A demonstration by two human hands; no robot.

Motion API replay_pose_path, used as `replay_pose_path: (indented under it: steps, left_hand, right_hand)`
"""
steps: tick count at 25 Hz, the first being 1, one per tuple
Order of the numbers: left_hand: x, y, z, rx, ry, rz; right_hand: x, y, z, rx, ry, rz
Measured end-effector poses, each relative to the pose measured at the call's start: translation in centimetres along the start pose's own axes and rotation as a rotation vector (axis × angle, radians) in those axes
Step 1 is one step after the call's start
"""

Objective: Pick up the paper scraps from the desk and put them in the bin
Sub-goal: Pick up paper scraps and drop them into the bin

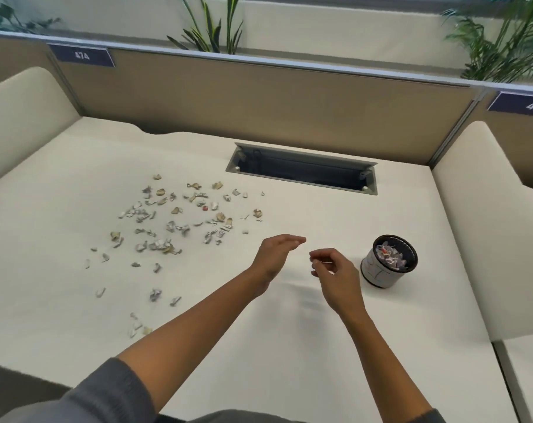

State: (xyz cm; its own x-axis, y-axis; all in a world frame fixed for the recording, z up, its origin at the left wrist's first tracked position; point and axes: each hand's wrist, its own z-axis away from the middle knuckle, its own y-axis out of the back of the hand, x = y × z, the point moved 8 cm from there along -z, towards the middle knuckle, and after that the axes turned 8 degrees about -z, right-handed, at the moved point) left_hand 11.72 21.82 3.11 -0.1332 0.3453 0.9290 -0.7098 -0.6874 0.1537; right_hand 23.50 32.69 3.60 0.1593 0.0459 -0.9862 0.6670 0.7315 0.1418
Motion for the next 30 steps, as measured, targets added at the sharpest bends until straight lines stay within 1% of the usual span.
replay_pose_path:
  steps: [3, 6, 10, 14, 16, 18, 19, 20, 22, 25, 30]
  left_hand:
    - [-3.2, 4.3, 1.6, 0.022, 0.114, -0.111]
    - [-5.1, 8.7, 2.8, 0.076, 0.146, -0.187]
    - [-6.7, 14.7, 4.3, 0.223, 0.152, -0.235]
    - [-8.7, 20.8, 6.9, 0.380, 0.167, -0.430]
    - [-10.1, 23.9, 8.6, 0.440, 0.217, -0.588]
    - [-11.9, 26.9, 10.7, 0.502, 0.297, -0.769]
    - [-13.1, 28.2, 11.7, 0.529, 0.350, -0.793]
    - [-14.4, 29.0, 12.7, 0.545, 0.403, -0.758]
    - [-16.4, 29.5, 14.0, 0.542, 0.466, -0.621]
    - [-17.3, 28.7, 14.7, 0.465, 0.463, -0.527]
    - [-17.0, 26.8, 14.6, 0.305, 0.371, -0.690]
  right_hand:
    - [-0.4, -4.5, 0.1, -0.106, -0.011, 0.052]
    - [-0.5, -9.3, 0.8, -0.221, -0.015, 0.110]
    - [0.4, -15.9, 2.5, -0.380, 0.000, 0.202]
    - [2.7, -21.9, 4.6, -0.593, -0.073, 0.377]
    - [3.6, -24.3, 5.8, -0.694, -0.062, 0.458]
    - [4.1, -26.1, 6.6, -0.751, -0.044, 0.475]
    - [4.3, -26.8, 6.9, -0.762, -0.039, 0.474]
    - [4.5, -27.4, 7.0, -0.766, -0.035, 0.469]
    - [4.5, -28.5, 7.1, -0.760, -0.021, 0.462]
    - [4.2, -30.2, 7.1, -0.764, 0.010, 0.466]
    - [3.6, -32.7, 6.5, -0.816, 0.083, 0.461]
